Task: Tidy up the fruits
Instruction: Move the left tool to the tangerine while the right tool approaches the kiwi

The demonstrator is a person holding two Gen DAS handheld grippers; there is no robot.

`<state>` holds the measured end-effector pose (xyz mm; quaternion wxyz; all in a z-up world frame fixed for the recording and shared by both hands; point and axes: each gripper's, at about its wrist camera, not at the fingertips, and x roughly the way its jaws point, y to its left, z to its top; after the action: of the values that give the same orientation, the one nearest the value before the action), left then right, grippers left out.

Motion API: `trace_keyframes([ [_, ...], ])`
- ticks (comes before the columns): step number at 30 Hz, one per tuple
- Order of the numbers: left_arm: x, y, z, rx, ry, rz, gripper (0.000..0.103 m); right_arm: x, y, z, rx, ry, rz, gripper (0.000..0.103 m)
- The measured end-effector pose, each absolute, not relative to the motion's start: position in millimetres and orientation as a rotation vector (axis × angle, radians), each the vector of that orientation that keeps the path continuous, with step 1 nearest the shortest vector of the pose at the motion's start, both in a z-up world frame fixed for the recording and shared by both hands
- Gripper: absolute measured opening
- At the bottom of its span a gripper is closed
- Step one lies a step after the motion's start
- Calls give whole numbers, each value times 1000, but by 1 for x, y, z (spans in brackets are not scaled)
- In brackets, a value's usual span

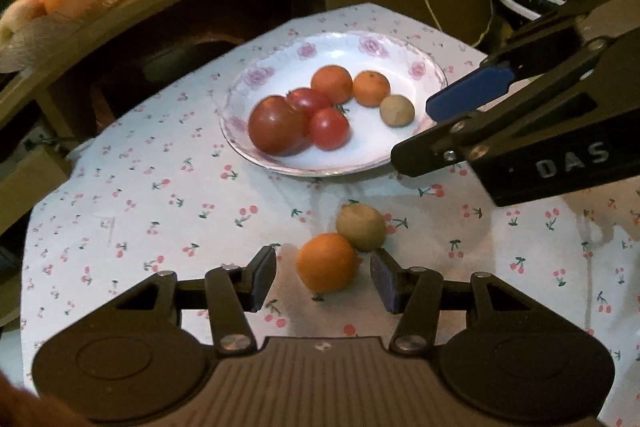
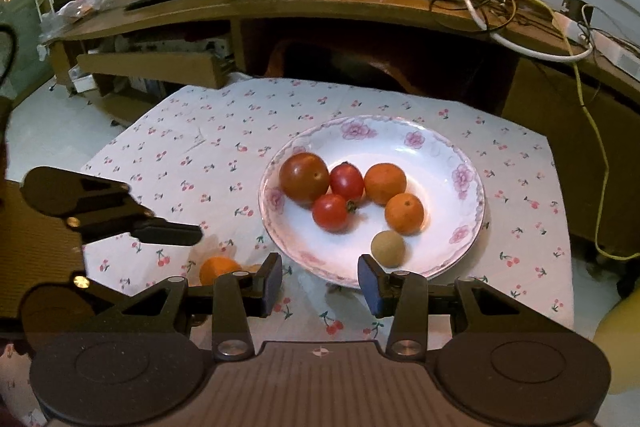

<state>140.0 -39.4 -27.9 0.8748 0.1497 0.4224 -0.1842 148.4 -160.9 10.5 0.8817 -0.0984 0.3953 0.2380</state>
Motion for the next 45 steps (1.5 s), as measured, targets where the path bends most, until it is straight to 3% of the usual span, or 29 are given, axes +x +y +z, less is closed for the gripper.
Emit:
trace_keyframes([
  [2,142,-39,-30,294,884,-385,57,149,-163,9,-203,832,497,42],
  [5,145,-37,-30,265,894,-390,47,149,-164,8,-203,842,499,42],
  [9,143,-36,-29,255,908,-383,41,148,-164,7,-203,853,505,42],
  [37,104,-27,-26,289,924,-370,40,146,-119,-18,-255,929,624,41],
  [40,105,-26,-26,287,923,-373,40,146,-115,-18,-268,925,625,38],
  [45,105,-26,-26,286,921,-375,40,145,-109,-21,-321,924,603,24],
])
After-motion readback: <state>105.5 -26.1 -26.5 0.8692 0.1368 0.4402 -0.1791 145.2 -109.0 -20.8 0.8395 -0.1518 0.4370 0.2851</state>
